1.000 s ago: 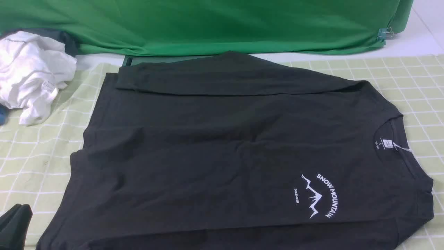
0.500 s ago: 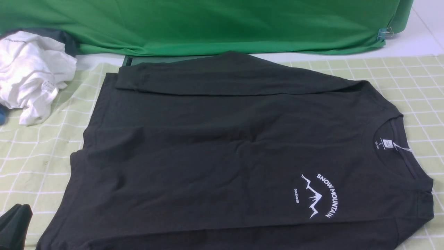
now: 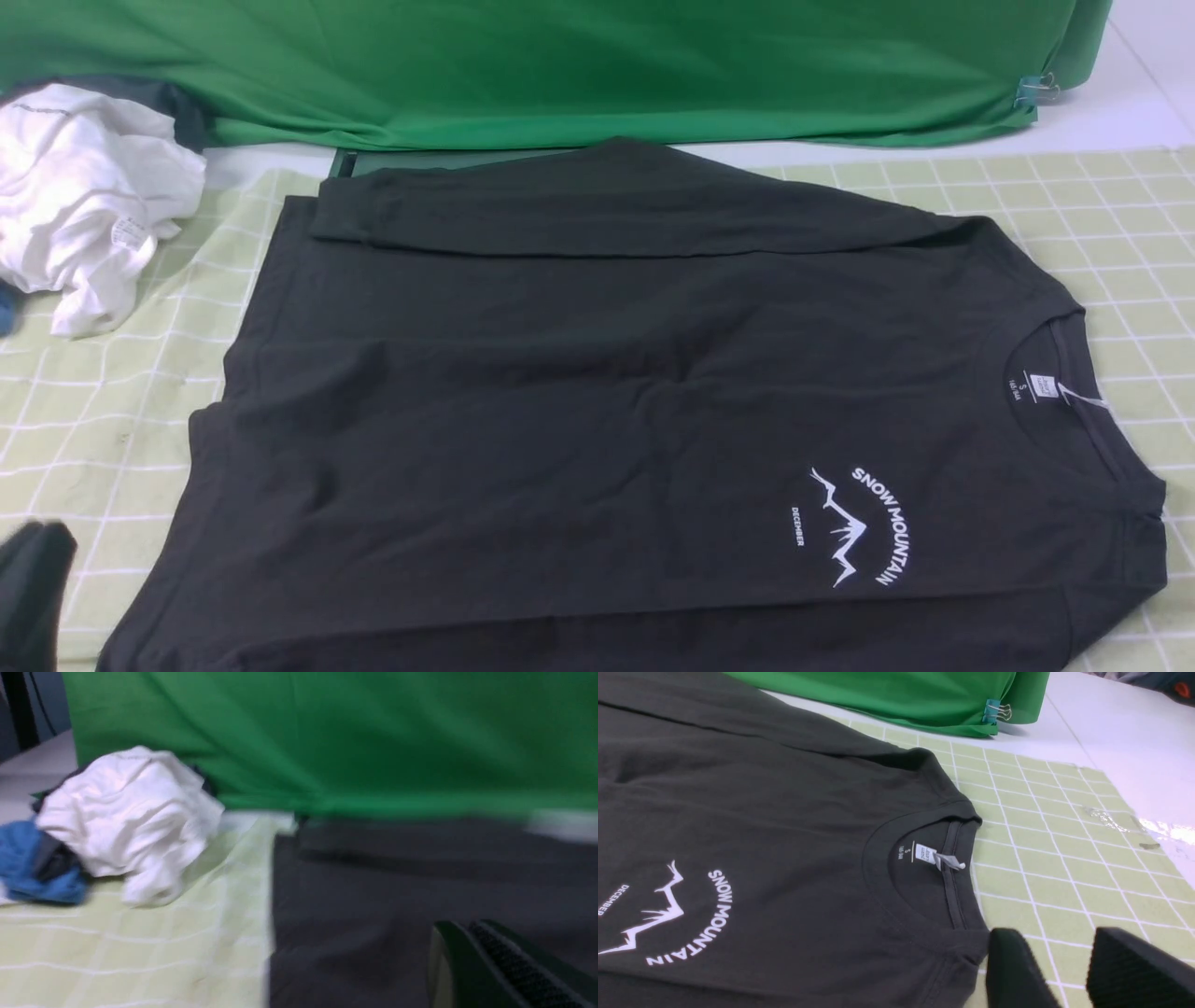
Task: Fold a long-sleeved shirt over a green coffee tablecloth.
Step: 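Grasp the left edge of the dark T-shirt lying flat on the table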
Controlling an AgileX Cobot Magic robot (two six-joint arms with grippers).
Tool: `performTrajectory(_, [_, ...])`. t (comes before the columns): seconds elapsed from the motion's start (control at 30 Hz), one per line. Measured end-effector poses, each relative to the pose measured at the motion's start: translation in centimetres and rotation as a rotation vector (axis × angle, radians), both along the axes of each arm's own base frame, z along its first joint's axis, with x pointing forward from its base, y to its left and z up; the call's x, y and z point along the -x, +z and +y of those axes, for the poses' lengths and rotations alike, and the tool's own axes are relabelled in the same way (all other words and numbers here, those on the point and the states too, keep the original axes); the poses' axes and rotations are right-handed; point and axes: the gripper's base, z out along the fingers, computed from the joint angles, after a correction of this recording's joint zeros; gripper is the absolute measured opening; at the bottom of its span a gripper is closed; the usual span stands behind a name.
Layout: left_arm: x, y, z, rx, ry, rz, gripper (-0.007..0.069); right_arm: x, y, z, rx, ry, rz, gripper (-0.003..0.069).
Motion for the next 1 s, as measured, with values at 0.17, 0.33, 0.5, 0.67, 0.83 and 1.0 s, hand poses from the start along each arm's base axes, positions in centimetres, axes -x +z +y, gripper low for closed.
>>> performTrajectory(0.17, [0.1,1.3,0.5,0.228,0.034,-0.152,0.0017,0.0,0.1,0.0,0.006,0.001,-0.009,0.0245])
performTrajectory(0.33, [0.4,2.3,1.0,0.370,0.058,-0.281,0.0017,-0.1,0.7,0.1,-0.080,-0.009,-0.077,0.0245])
performTrajectory(0.5, [1.0,3.8,1.6,0.497,0.062,-0.476,0.0017,-0.2,2.5,-0.2,-0.391,-0.055,-0.266,0.0245])
performTrajectory(0.67, [1.5,4.9,1.2,0.462,0.004,-0.575,0.0017,-0.2,3.0,-0.3,-0.516,-0.068,-0.323,0.0245])
performTrajectory(0.83, [1.4,8.2,0.4,0.421,-0.045,-0.410,0.0017,-0.2,3.2,-0.4,-0.527,-0.070,-0.346,0.0245])
performTrajectory(1.0, [-0.2,12.6,-0.1,0.309,-0.006,0.018,0.0017,0.3,5.4,-0.7,-0.616,-0.059,-0.482,0.0223])
